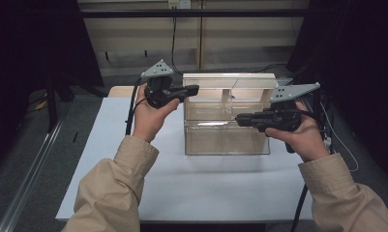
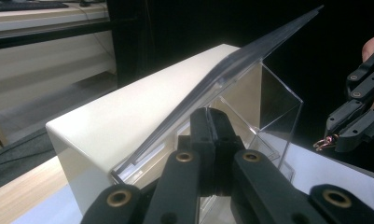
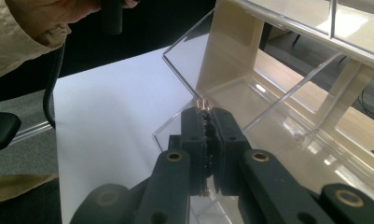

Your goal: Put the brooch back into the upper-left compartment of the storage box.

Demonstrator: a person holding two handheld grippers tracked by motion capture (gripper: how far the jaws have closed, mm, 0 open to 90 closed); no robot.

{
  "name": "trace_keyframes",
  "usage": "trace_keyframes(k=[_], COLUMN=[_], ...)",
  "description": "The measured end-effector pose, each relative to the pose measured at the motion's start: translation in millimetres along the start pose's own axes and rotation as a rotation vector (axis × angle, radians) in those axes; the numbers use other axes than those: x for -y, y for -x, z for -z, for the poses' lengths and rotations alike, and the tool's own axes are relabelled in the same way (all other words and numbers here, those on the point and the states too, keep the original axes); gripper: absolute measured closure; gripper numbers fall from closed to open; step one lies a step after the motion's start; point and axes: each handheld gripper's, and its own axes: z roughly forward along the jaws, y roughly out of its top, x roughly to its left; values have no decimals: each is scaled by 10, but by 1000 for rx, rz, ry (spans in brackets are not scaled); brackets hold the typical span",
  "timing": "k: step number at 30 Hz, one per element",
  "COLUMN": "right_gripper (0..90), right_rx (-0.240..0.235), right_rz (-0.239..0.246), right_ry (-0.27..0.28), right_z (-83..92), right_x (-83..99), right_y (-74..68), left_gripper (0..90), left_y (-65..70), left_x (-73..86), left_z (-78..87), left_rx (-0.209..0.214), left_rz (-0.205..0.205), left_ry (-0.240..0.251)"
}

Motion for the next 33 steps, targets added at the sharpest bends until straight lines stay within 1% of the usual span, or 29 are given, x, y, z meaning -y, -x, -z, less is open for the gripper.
trace_keyframes(k=[13, 18, 26, 33], right_gripper=[854, 854, 854, 855], right_rx=[-2, 2, 11, 18], right_rz=[5, 15, 5, -1], right_ry=[10, 11, 9, 18], right_z=[-75, -118, -183, -196], right_x=[-93, -150, -173, -189], right_y=[7, 6, 47, 67], left_gripper=[900, 900, 900, 900], left_y=[-8, -7, -7, -6], left_x=[-4, -7, -8, -12], left_z=[1, 3, 3, 4], left_rx=[6, 3, 4, 3], left_rz=[0, -2, -3, -5], left_ry=[-2, -6, -7, -8])
